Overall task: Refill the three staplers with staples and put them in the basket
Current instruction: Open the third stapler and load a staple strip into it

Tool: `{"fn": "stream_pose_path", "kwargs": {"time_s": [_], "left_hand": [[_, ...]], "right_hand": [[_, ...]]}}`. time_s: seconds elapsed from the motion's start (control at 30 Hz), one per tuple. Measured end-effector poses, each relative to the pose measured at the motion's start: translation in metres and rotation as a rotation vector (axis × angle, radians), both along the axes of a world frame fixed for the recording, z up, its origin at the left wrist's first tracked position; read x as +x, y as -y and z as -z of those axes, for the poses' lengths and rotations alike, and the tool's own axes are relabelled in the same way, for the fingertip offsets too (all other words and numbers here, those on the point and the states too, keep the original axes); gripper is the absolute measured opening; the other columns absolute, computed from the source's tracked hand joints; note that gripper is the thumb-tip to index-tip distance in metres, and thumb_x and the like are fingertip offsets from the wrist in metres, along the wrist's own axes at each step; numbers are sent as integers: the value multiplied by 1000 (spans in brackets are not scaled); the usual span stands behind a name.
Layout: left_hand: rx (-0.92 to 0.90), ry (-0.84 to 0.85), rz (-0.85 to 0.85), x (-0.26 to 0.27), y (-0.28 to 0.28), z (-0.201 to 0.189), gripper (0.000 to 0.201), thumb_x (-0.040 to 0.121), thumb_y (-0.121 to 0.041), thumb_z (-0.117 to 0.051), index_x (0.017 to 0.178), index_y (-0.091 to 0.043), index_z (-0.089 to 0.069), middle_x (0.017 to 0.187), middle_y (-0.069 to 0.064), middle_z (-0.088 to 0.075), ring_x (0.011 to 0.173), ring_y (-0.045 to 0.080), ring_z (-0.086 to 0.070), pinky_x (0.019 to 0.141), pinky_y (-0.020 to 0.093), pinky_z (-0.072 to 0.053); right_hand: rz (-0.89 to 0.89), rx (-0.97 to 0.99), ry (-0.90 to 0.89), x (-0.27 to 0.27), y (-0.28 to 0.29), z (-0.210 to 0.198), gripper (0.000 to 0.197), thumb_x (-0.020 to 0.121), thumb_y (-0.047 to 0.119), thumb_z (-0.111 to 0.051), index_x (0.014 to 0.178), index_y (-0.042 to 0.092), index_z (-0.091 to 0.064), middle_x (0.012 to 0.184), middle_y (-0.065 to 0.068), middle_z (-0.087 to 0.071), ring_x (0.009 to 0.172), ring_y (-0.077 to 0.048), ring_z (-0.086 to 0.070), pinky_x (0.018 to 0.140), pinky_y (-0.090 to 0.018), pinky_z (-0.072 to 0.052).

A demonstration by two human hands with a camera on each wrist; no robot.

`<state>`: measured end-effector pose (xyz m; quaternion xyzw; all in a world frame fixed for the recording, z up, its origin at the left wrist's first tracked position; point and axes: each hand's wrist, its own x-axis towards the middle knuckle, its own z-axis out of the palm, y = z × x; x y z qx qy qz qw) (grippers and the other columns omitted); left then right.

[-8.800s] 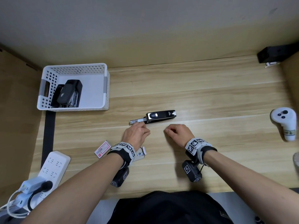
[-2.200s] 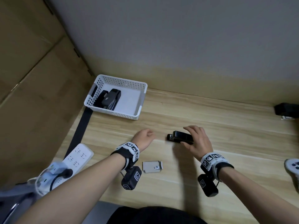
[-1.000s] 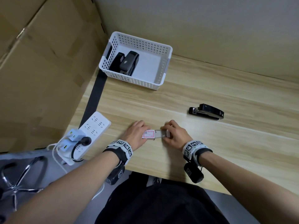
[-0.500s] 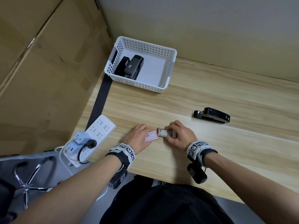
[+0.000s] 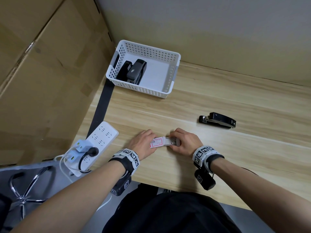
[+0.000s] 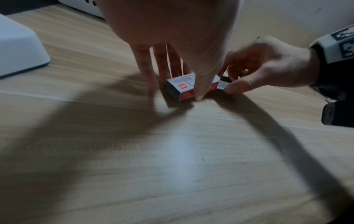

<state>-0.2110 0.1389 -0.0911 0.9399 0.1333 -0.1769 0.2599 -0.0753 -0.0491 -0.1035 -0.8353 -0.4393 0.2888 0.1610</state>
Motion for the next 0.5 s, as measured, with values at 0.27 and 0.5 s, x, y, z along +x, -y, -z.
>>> {"fn": "stream_pose_path", "kwargs": {"time_s": [0.27,0.5], "left_hand": [[32,25,45,2,5,-3,35,85,-38,-62,118,-26,-61,109,-6,-53,107,16,-49,77,30,-43],[54,12,78,5,7,-5,32,84,-33,-62,115,-25,-61,107,-5,-51,101,19,-53,72,31,-42]], "right_hand": [[-23,5,22,3,2,-3,41,78,46,-66,116,33,-61,110,13,-55,91,-17,-62,64,-32,-50],[-57,15,25,5,3,-8,42,77,45,-65,118,32,-62,108,10,-57,90,-18,-62,65,-34,-52]]}}
